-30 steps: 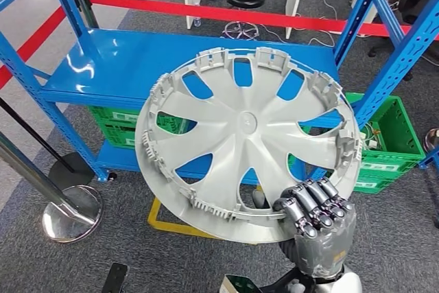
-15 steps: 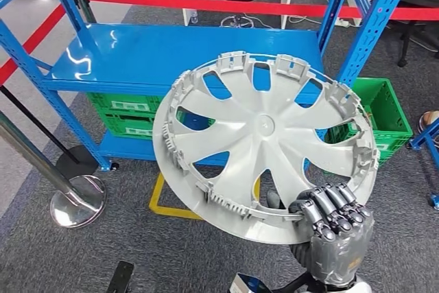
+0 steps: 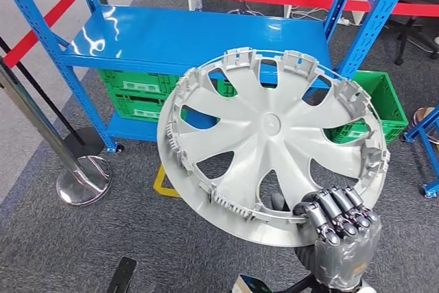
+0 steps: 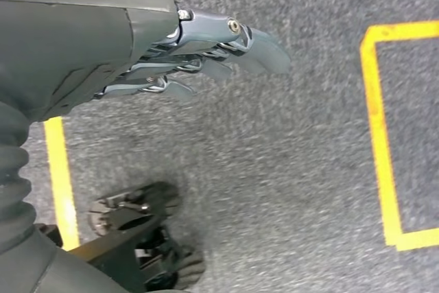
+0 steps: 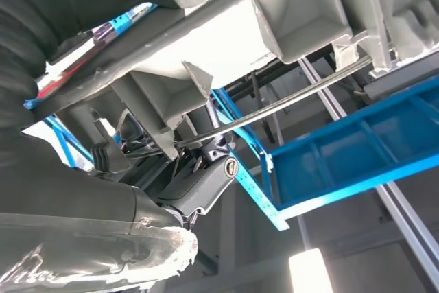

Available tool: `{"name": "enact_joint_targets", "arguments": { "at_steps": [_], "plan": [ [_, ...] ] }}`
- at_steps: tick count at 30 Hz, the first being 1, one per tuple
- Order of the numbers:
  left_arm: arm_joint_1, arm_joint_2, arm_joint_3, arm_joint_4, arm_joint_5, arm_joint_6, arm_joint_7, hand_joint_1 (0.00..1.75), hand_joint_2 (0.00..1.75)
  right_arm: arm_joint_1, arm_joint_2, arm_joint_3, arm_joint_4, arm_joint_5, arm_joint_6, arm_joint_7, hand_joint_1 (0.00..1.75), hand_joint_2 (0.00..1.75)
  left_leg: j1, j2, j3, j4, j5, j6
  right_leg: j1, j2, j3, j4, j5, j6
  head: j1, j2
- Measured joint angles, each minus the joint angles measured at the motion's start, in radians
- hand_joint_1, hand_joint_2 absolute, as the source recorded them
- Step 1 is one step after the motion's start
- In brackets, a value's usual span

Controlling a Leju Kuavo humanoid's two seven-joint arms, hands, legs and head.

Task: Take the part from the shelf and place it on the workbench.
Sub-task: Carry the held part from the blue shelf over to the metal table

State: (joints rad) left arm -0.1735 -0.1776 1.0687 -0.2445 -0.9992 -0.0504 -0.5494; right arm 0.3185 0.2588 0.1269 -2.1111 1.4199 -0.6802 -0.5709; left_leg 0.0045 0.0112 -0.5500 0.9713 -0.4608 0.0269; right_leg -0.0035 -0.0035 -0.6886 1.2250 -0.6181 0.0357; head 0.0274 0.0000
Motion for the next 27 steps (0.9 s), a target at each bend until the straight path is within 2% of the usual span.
{"name": "enact_joint_targets", "arguments": {
  "at_steps": [1,2,3,4,5,6,7,8,9,10,11,12,13,14,15,16,17,18,19,20,21,22,23,25,26,27],
  "plan": [
    [0.000,-0.001,-0.004,0.000,-0.003,0.000,0.002,0.00,1.75,0.003,0.000,-0.001,-0.003,0.000,0.000,0.001,1.62,1.75,-0.001,0.001,-0.017,0.001,0.013,0.000,0.000,0.000,-0.002,0.047,-0.010,0.001,0.000,0.000],
    [0.000,-0.002,-0.008,0.000,-0.005,0.000,0.004,0.00,1.75,0.006,0.001,-0.002,-0.005,0.002,0.000,0.003,1.62,1.75,-0.002,0.002,-0.034,0.001,0.026,-0.001,0.000,0.000,0.009,0.069,0.003,0.001,0.000,0.000],
    [-0.001,-0.002,-0.012,0.000,-0.007,0.000,0.007,0.00,1.75,0.009,0.002,-0.002,-0.009,0.004,0.000,0.007,1.62,1.75,-0.004,0.002,-0.050,0.002,0.039,-0.002,0.000,0.000,0.038,0.054,0.034,-0.001,0.000,0.000],
    [-0.001,-0.003,-0.015,0.000,-0.008,0.000,0.010,0.00,1.75,0.013,0.002,-0.003,-0.013,0.009,0.000,0.011,1.62,1.75,-0.005,0.002,-0.064,0.003,0.052,-0.004,0.001,0.000,0.085,0.005,0.063,-0.005,0.000,0.000],
    [-0.001,-0.005,-0.017,0.000,-0.009,-0.001,0.013,0.00,1.75,0.016,0.002,-0.003,-0.019,0.016,0.000,0.018,1.62,1.75,-0.007,0.002,-0.075,0.003,0.063,-0.007,0.002,0.000,0.147,-0.071,0.076,-0.011,0.001,0.000],
    [-0.001,-0.007,-0.020,0.000,-0.012,-0.001,0.016,0.00,1.75,0.019,0.002,-0.003,-0.026,0.025,0.000,0.025,1.62,1.75,-0.010,0.001,-0.084,0.005,0.075,-0.010,0.004,0.000,0.211,-0.161,0.071,-0.016,0.000,0.000],
    [-0.001,-0.008,-0.024,0.000,-0.015,-0.002,0.018,0.00,1.75,0.023,0.003,-0.003,-0.032,0.032,0.000,0.031,1.62,1.75,-0.012,0.001,-0.090,0.005,0.087,-0.013,0.005,0.000,0.257,-0.231,0.059,-0.021,0.000,0.000],
    [-0.002,-0.009,-0.029,0.000,-0.018,-0.003,0.020,0.00,1.75,0.027,0.003,-0.003,-0.039,0.038,0.000,0.037,1.62,1.75,-0.012,0.001,-0.095,0.005,0.099,-0.018,0.008,0.000,0.282,-0.276,0.047,-0.023,0.001,0.000],
    [-0.001,-0.010,-0.033,0.000,-0.020,-0.003,0.022,0.00,1.75,0.033,0.004,-0.003,-0.045,0.041,0.000,0.041,1.62,1.75,-0.012,0.001,-0.099,0.003,0.111,-0.023,0.009,0.001,0.285,-0.295,0.045,-0.027,0.003,0.000],
    [-0.001,-0.011,-0.036,0.000,-0.020,-0.004,0.023,0.00,1.75,0.037,0.005,-0.003,-0.049,0.043,0.000,0.043,1.62,1.75,-0.010,0.000,-0.103,0.002,0.116,-0.028,0.007,0.000,0.273,-0.292,0.054,-0.032,0.005,0.000],
    [0.001,-0.011,-0.038,0.000,-0.021,-0.004,0.023,0.00,1.75,0.041,0.005,-0.003,-0.053,0.044,0.000,0.044,1.62,1.75,-0.009,-0.001,-0.110,0.008,0.103,-0.035,0.006,-0.001,0.262,-0.291,0.065,-0.039,0.006,0.000],
    [0.003,-0.011,-0.038,0.000,-0.021,-0.005,0.024,0.00,1.75,0.044,0.006,-0.003,-0.055,0.045,0.000,0.045,1.62,1.75,-0.008,-0.003,-0.118,0.030,0.070,-0.041,0.004,-0.003,0.250,-0.291,0.078,-0.046,0.003,0.000],
    [0.004,-0.011,-0.039,0.000,-0.022,-0.005,0.024,0.00,1.75,0.046,0.006,-0.003,-0.057,0.045,0.000,0.046,1.62,1.75,-0.005,-0.004,-0.130,0.075,0.017,-0.047,0.002,-0.004,0.236,-0.291,0.091,-0.053,0.001,0.000],
    [0.004,-0.011,-0.039,0.000,-0.023,-0.005,0.024,0.00,1.75,0.049,0.006,-0.003,-0.059,0.046,0.000,0.047,1.62,1.75,-0.003,-0.004,-0.143,0.138,-0.041,-0.052,0.003,-0.004,0.224,-0.289,0.102,-0.056,-0.002,0.000],
    [0.004,-0.011,-0.039,0.000,-0.024,-0.005,0.024,0.00,1.75,0.051,0.006,-0.003,-0.061,0.048,0.000,0.053,1.62,1.75,-0.001,-0.004,-0.154,0.208,-0.086,-0.056,0.003,-0.005,0.210,-0.286,0.113,-0.057,-0.004,0.000],
    [0.004,-0.011,-0.040,0.000,-0.025,-0.004,0.025,0.00,1.75,0.054,0.006,-0.003,-0.064,0.054,0.000,0.064,1.62,1.75,0.001,-0.004,-0.159,0.267,-0.108,-0.059,0.003,-0.006,0.195,-0.280,0.124,-0.056,-0.005,0.000],
    [0.003,-0.011,-0.041,0.000,-0.026,-0.004,0.027,0.00,1.75,0.057,0.006,-0.002,-0.067,0.063,0.000,0.082,1.62,1.75,0.002,-0.004,-0.151,0.299,-0.103,-0.062,0.003,-0.006,0.178,-0.272,0.133,-0.055,-0.005,0.000],
    [0.003,-0.011,-0.043,0.000,-0.026,-0.004,0.028,0.00,1.75,0.059,0.005,0.000,-0.071,0.076,0.000,0.108,1.62,1.75,0.004,-0.004,-0.129,0.297,-0.081,-0.063,0.002,-0.006,0.159,-0.262,0.141,-0.053,-0.006,0.000],
    [0.002,-0.010,-0.045,0.000,-0.027,-0.004,0.030,0.00,1.75,0.060,0.002,0.004,-0.076,0.092,0.000,0.141,1.62,1.75,0.006,-0.004,-0.089,0.258,-0.054,-0.063,0.002,-0.007,0.140,-0.251,0.147,-0.050,-0.006,0.000],
    [0.001,-0.010,-0.047,0.000,-0.027,-0.004,0.031,0.00,1.75,0.062,-0.003,0.010,-0.082,0.108,0.000,0.180,1.62,1.75,0.007,-0.005,-0.038,0.194,-0.043,-0.062,0.002,-0.007,0.123,-0.240,0.152,-0.046,-0.006,0.000],
    [-0.002,-0.010,-0.050,0.000,-0.027,-0.004,0.031,0.00,1.75,0.063,-0.009,0.018,-0.087,0.123,0.000,0.218,1.62,1.75,0.007,-0.006,0.013,0.120,-0.045,-0.059,0.003,-0.006,0.108,-0.229,0.157,-0.041,-0.006,0.000],
    [-0.004,-0.011,-0.054,0.000,-0.027,-0.004,0.032,0.00,1.75,0.065,-0.015,0.026,-0.092,0.134,0.000,0.250,1.62,1.75,0.006,-0.007,0.048,0.065,-0.053,-0.053,0.004,-0.006,0.098,-0.222,0.163,-0.036,-0.005,0.000],
    [-0.005,-0.011,-0.057,0.000,-0.027,-0.004,0.033,0.00,1.75,0.066,-0.022,0.035,-0.095,0.141,0.000,0.271,1.62,1.75,0.004,-0.008,0.066,0.031,-0.064,-0.048,0.005,-0.006,0.091,-0.218,0.170,-0.031,-0.006,0.000],
    [-0.006,-0.011,-0.062,0.000,-0.027,-0.005,0.037,0.00,1.75,0.069,-0.035,0.051,-0.099,0.147,0.000,0.288,1.62,1.75,0.003,-0.008,0.059,0.020,-0.057,-0.032,0.003,-0.005,0.082,-0.217,0.183,-0.018,-0.006,0.000],
    [-0.006,-0.012,-0.063,0.000,-0.027,-0.005,0.038,0.00,1.75,0.070,-0.040,0.058,-0.101,0.148,0.000,0.291,1.62,1.75,0.003,-0.006,0.051,0.018,-0.048,-0.023,0.002,-0.003,0.073,-0.212,0.174,-0.012,-0.008,0.000],
    [-0.007,-0.012,-0.064,0.001,-0.027,-0.005,0.040,0.00,1.75,0.072,-0.045,0.064,-0.102,0.149,0.000,0.294,1.62,1.75,0.004,-0.003,0.040,0.017,-0.038,-0.014,0.001,-0.002,0.061,-0.193,0.149,-0.006,-0.006,0.000]
  ]
}}
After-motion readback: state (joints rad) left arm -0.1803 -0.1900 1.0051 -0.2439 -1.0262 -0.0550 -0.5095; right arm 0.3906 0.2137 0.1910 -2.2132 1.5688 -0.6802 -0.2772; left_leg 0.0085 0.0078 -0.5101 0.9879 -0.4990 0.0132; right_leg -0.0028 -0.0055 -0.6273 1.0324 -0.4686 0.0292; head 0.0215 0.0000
